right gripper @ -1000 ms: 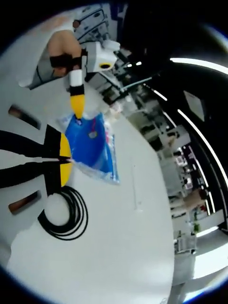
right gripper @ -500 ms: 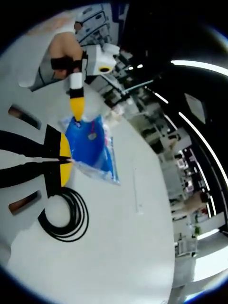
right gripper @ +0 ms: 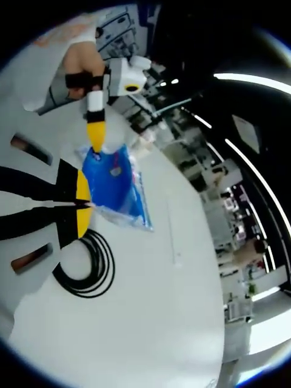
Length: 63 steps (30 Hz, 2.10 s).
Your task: Arrange the tabletop items into an orderly group along one side of the table until the central work area is clear of visible clutter.
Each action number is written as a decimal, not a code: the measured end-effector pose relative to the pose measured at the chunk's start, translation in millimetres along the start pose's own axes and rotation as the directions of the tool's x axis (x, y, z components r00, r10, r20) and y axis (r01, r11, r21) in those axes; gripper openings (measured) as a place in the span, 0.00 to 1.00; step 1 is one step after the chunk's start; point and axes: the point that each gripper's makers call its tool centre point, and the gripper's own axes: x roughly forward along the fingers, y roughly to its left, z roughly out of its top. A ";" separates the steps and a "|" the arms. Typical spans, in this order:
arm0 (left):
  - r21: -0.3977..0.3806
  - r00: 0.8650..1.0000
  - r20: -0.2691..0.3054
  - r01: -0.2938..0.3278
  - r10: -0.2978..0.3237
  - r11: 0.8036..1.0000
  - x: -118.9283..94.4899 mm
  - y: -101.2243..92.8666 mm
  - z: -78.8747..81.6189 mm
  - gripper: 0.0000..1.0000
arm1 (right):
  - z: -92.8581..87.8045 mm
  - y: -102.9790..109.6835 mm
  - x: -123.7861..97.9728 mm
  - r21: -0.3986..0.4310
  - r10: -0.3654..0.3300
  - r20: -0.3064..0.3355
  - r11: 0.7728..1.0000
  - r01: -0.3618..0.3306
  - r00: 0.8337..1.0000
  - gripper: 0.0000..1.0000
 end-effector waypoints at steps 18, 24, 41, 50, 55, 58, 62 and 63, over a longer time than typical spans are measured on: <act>0.114 0.995 -0.079 0.073 -0.064 0.991 32.9 -17.7 25.8 0.00 | 25.9 -27.0 -1.9 -0.014 -0.035 0.051 0.999 0.035 0.998 0.00; 0.165 0.990 -0.110 0.105 -0.088 0.981 47.3 -27.5 37.3 0.00 | 41.1 -41.7 -1.6 -0.036 -0.047 0.061 0.998 0.050 0.997 0.00; 0.022 0.989 -0.086 0.119 -0.117 0.993 101.5 -24.7 62.1 0.00 | 66.5 -89.0 20.8 -0.088 -0.091 0.042 0.992 0.095 0.995 0.00; -0.052 0.990 -0.117 0.071 -0.077 0.996 128.1 -3.5 49.0 0.00 | 51.7 -110.4 44.8 -0.070 -0.120 -0.016 0.990 0.119 0.993 0.00; -0.079 0.988 -0.133 0.069 -0.079 0.995 137.3 0.4 43.8 0.00 | 40.0 -123.5 51.7 -0.038 -0.133 -0.048 0.991 0.131 0.990 0.00; -0.104 0.988 -0.141 0.054 -0.069 0.993 142.6 5.3 39.4 0.00 | 34.3 -128.5 57.1 -0.027 -0.134 -0.066 0.991 0.133 0.989 0.00; -0.117 0.986 -0.159 0.038 -0.057 0.992 146.4 10.2 32.8 0.00 | 26.5 -132.4 62.4 -0.013 -0.137 -0.092 0.991 0.137 0.986 0.00; -0.121 0.985 -0.163 0.035 -0.055 0.992 147.0 11.2 31.5 0.00 | 24.7 -133.3 63.2 -0.009 -0.138 -0.098 0.990 0.137 0.986 0.00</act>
